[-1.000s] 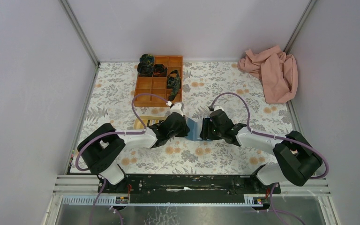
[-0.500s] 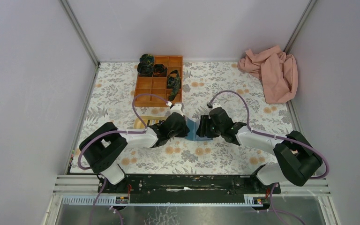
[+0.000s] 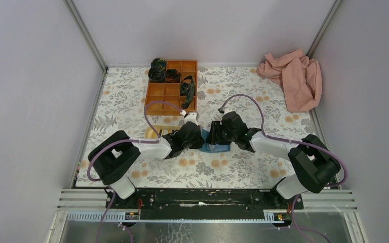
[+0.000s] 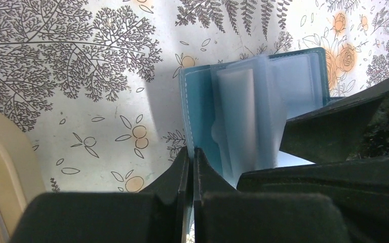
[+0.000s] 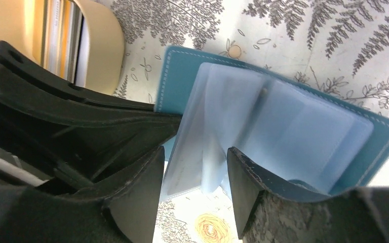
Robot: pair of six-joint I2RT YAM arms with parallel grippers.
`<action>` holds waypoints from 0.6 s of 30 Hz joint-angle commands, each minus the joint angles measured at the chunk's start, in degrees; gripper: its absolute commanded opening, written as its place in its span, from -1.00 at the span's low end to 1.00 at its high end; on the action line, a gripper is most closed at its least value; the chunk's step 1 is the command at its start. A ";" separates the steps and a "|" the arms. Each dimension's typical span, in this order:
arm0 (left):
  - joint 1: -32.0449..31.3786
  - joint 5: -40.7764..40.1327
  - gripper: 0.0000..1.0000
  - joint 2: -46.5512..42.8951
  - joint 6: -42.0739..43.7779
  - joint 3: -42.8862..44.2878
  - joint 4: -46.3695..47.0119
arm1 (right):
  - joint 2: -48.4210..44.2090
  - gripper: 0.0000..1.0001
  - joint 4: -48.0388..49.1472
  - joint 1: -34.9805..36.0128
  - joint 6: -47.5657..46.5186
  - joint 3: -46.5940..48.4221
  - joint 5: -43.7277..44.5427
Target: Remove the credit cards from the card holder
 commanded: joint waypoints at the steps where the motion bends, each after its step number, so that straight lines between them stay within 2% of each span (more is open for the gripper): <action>1: 0.15 1.88 -1.00 1.62 0.80 0.74 1.17 | 0.50 0.11 2.78 0.99 0.62 3.50 -2.28; 7: 0.11 1.34 -0.98 1.61 0.89 0.70 0.90 | 1.91 0.11 2.69 2.37 0.83 5.56 -2.14; 11: 0.24 0.10 -0.64 0.86 1.05 0.65 -0.20 | 2.22 0.12 2.61 2.50 0.61 4.82 -0.97; 15: 0.32 -2.58 -0.15 -0.39 0.54 0.77 -2.64 | 1.03 0.12 1.99 2.51 0.47 3.36 1.19; 18: 0.70 -5.23 0.33 -2.22 -0.10 0.48 -4.50 | 0.73 0.13 0.94 2.34 0.47 2.91 2.54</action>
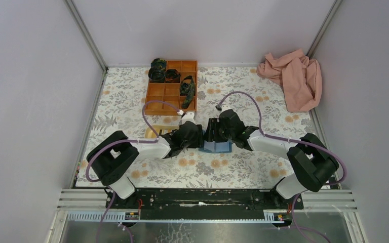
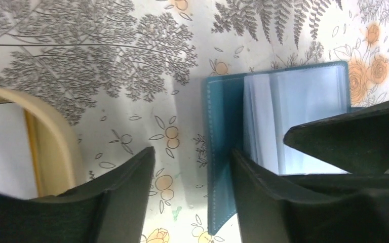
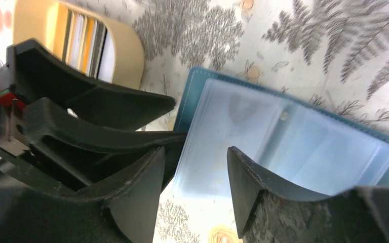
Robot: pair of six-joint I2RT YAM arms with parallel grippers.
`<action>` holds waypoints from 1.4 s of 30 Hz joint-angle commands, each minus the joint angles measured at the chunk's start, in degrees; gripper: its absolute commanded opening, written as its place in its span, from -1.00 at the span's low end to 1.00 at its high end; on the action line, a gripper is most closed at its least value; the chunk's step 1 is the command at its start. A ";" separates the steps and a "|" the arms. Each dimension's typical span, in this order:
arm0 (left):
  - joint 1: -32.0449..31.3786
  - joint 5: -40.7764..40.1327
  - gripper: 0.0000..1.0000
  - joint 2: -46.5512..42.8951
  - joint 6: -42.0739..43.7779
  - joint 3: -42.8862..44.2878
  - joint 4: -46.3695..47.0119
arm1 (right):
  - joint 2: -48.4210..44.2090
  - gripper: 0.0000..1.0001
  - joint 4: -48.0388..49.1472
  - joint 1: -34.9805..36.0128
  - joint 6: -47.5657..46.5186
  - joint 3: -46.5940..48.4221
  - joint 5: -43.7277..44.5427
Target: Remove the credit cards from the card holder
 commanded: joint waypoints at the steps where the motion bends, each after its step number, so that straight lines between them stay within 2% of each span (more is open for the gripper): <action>1: 0.34 -3.34 0.49 -3.07 -0.60 -0.19 -1.96 | -1.01 0.13 0.09 0.49 -0.06 -0.39 2.08; 3: 0.44 -4.24 0.69 -4.76 -0.50 -1.09 -1.88 | -1.24 0.13 0.28 0.18 0.13 -0.97 2.36; 6: 0.48 -5.72 0.72 -7.00 -0.39 -2.25 -1.53 | -1.16 0.12 0.53 -0.33 0.37 -1.78 2.76; 13: 0.53 -4.79 0.62 -11.04 0.89 -5.56 4.01 | 1.70 0.12 1.73 -0.48 0.37 -3.19 3.89; 17: 0.92 2.91 0.63 -11.94 2.62 -8.23 12.95 | 3.40 0.12 2.13 -0.52 0.58 -3.33 4.64; 21: 1.18 8.57 0.62 -10.92 2.87 -9.00 17.25 | 5.17 0.09 1.73 -0.54 0.60 -2.58 3.93; 24: 1.52 11.20 0.51 -9.56 2.56 -9.50 20.32 | 3.99 0.08 1.88 -0.54 1.01 -3.10 4.13; 29: 2.95 16.00 0.48 -7.00 0.53 -10.66 26.81 | -0.35 0.06 1.31 -0.55 1.26 -4.48 5.39; 42: 3.69 20.54 0.44 -2.00 -2.39 -10.21 31.46 | -0.85 0.05 2.03 -0.74 1.75 -6.28 5.41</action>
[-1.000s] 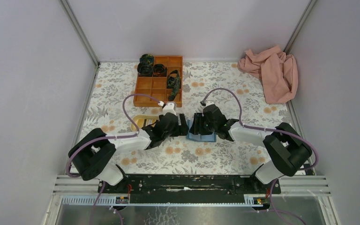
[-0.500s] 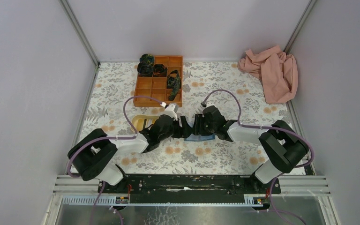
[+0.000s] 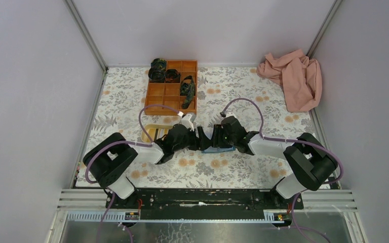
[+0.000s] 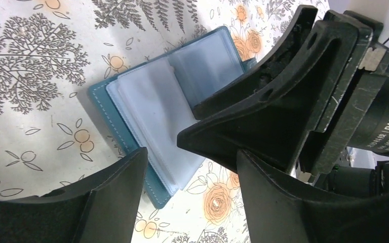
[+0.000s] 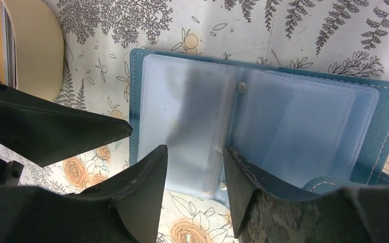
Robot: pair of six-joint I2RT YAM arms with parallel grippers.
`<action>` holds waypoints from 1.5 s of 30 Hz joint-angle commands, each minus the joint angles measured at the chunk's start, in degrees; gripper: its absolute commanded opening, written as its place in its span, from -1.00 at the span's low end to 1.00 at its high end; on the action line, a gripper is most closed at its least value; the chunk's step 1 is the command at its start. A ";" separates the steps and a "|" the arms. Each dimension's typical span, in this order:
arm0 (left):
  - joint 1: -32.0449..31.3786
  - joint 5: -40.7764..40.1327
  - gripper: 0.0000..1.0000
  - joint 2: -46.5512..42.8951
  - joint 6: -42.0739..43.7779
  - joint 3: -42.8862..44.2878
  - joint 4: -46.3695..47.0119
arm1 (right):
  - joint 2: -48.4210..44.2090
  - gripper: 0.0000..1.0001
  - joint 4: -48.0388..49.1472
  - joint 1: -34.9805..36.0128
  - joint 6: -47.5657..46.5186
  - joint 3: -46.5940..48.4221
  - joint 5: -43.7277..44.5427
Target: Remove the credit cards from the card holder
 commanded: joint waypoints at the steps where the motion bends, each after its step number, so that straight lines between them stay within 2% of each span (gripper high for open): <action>1: 0.32 2.87 0.44 0.79 -1.51 -0.09 7.34 | -1.17 0.05 1.04 -0.17 0.67 -0.85 0.09; 13: 0.69 5.79 0.42 4.98 -4.08 0.89 9.46 | -2.54 0.05 0.53 -0.57 0.86 -1.13 -0.26; 20: 0.66 6.05 0.34 6.39 -4.86 1.35 10.45 | -2.05 0.05 1.11 -0.65 0.83 -1.56 -0.90; 22: 0.65 5.74 0.18 7.35 -5.77 1.74 10.97 | -1.56 0.05 1.89 -0.67 1.17 -1.83 -1.49; 24: 0.62 5.89 -0.12 8.69 -7.15 2.33 11.73 | -1.15 0.05 2.56 -0.67 1.46 -2.08 -2.14; 27: 0.62 6.32 -0.69 10.66 -8.25 3.27 12.15 | -1.00 0.05 3.08 -0.72 1.70 -2.18 -2.82; 29: 0.64 6.47 -0.98 11.34 -8.47 3.47 11.80 | -1.27 0.05 3.30 -0.66 1.69 -2.25 -3.05; 38: 0.65 5.13 -1.00 11.47 -7.74 4.22 9.52 | -9.48 0.07 -2.46 -1.79 -0.78 -2.85 1.23; 45: 0.58 4.89 -1.00 11.54 -7.05 5.82 7.51 | -16.77 0.09 -9.39 -7.31 -3.24 -3.37 3.31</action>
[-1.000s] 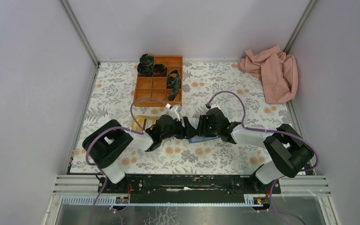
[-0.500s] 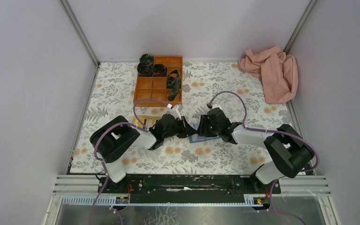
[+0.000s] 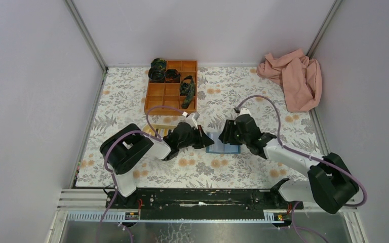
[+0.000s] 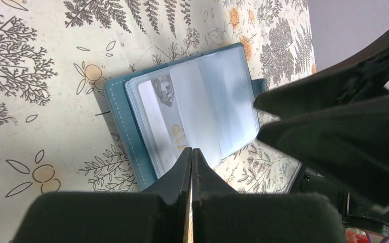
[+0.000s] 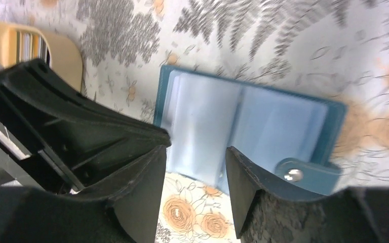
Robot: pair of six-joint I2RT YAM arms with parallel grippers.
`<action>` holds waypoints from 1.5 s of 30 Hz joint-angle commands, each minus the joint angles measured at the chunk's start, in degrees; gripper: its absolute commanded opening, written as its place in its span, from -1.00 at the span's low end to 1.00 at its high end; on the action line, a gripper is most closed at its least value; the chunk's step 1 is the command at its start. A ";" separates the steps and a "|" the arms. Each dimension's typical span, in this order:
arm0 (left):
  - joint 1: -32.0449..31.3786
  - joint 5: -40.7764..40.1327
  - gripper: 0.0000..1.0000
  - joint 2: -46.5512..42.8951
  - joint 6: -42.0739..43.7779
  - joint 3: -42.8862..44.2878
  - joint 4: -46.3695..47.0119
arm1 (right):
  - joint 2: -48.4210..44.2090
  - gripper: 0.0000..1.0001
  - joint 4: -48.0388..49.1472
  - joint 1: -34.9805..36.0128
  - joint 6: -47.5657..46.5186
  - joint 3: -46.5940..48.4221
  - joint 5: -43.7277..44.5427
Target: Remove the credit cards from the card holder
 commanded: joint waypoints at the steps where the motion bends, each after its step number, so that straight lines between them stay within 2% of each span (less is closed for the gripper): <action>1: -0.43 -0.65 -1.00 0.12 1.08 2.00 -1.13 | -3.45 0.09 -4.76 -4.01 -2.36 0.20 1.98; 14: -2.57 -0.45 -0.93 -1.73 2.25 8.96 -7.58 | -9.04 0.08 -7.48 -7.53 -2.75 -2.86 4.99; 20: -5.53 -1.19 -0.92 0.75 2.37 12.56 -9.25 | -12.58 0.08 -8.72 -8.77 -2.60 -3.59 6.63; 26: -7.51 -0.89 -0.80 3.34 1.62 14.25 -8.11 | -19.24 0.10 -10.65 -9.46 -2.01 -4.26 10.29; 27: -7.80 -0.63 -0.74 3.79 1.45 14.36 -7.64 | -20.13 0.10 -10.87 -9.51 -2.10 -4.34 10.71; 28: -8.07 -0.12 -0.59 4.11 1.38 14.47 -6.85 | -20.80 0.11 -11.07 -9.51 -2.14 -4.25 11.10; 30: -8.68 1.09 -0.15 4.29 1.64 14.29 -4.90 | -21.43 0.11 -11.31 -9.54 -2.40 -4.16 11.13; 33: -8.92 0.81 0.35 2.73 2.91 13.25 -3.55 | -20.93 0.11 -10.66 -9.58 -2.49 -4.07 9.03; 35: -8.92 -1.69 0.43 0.08 5.04 12.20 -4.67 | -20.28 0.11 -9.57 -9.57 -2.29 -4.07 7.06; 39: -7.03 -5.50 0.43 -5.20 9.40 9.47 -8.36 | -20.54 0.07 -6.41 -9.58 -1.74 -5.06 5.19; 41: -5.25 -6.19 0.40 -7.28 10.05 7.27 -8.86 | -20.13 -0.09 -3.82 -9.58 -2.15 -5.59 2.23; 43: -3.35 -7.35 0.34 -8.47 11.10 6.67 -11.16 | -18.39 -0.56 -1.99 -9.49 -3.12 -4.88 -2.19; 45: -2.05 -9.41 0.22 -8.79 11.91 6.54 -13.55 | -16.19 -0.82 -1.55 -9.03 -3.60 -3.66 -4.27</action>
